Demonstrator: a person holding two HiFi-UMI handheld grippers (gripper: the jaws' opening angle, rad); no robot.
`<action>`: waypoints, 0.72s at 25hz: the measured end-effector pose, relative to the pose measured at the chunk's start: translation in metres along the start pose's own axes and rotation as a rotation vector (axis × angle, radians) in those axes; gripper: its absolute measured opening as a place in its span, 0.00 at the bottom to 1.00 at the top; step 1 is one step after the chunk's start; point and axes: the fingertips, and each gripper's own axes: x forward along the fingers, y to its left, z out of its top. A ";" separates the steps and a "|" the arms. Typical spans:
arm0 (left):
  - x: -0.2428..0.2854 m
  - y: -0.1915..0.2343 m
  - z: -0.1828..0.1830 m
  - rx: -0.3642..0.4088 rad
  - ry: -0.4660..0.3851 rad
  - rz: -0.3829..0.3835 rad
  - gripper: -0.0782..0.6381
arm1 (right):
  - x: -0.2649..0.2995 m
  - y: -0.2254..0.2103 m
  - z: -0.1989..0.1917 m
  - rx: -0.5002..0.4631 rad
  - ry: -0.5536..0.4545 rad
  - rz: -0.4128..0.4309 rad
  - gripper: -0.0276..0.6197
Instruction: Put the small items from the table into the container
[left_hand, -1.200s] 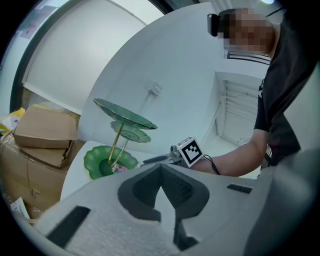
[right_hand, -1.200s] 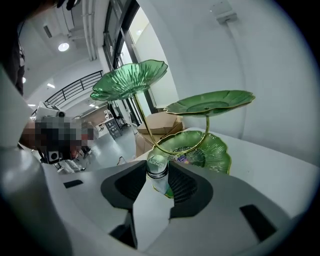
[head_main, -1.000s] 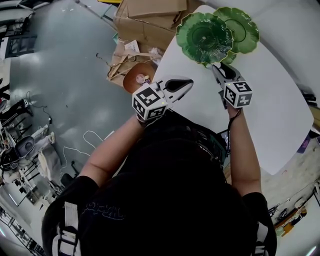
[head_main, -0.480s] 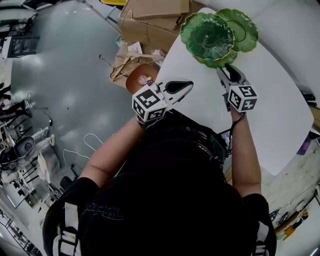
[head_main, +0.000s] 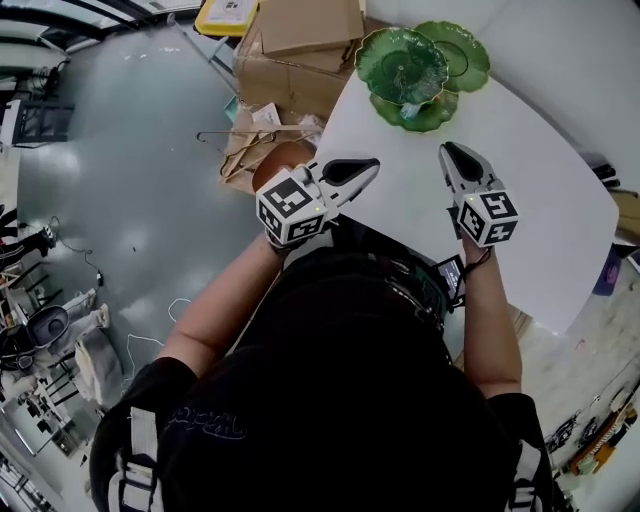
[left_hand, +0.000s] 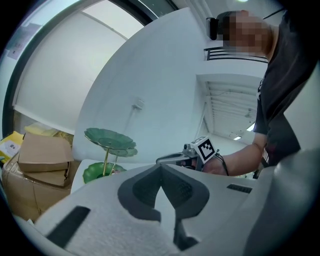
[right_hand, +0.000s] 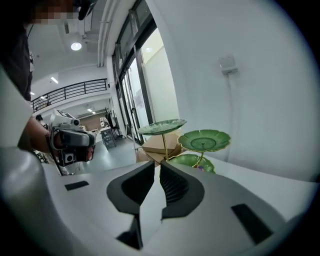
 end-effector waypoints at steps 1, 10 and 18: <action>-0.003 -0.006 0.003 0.010 -0.008 -0.006 0.12 | -0.008 0.008 0.003 -0.010 -0.008 0.001 0.11; -0.029 -0.047 0.026 0.073 -0.060 -0.054 0.12 | -0.047 0.078 0.011 -0.101 -0.028 0.017 0.07; -0.038 -0.068 0.031 0.098 -0.076 -0.108 0.12 | -0.069 0.097 0.020 -0.148 -0.041 -0.009 0.07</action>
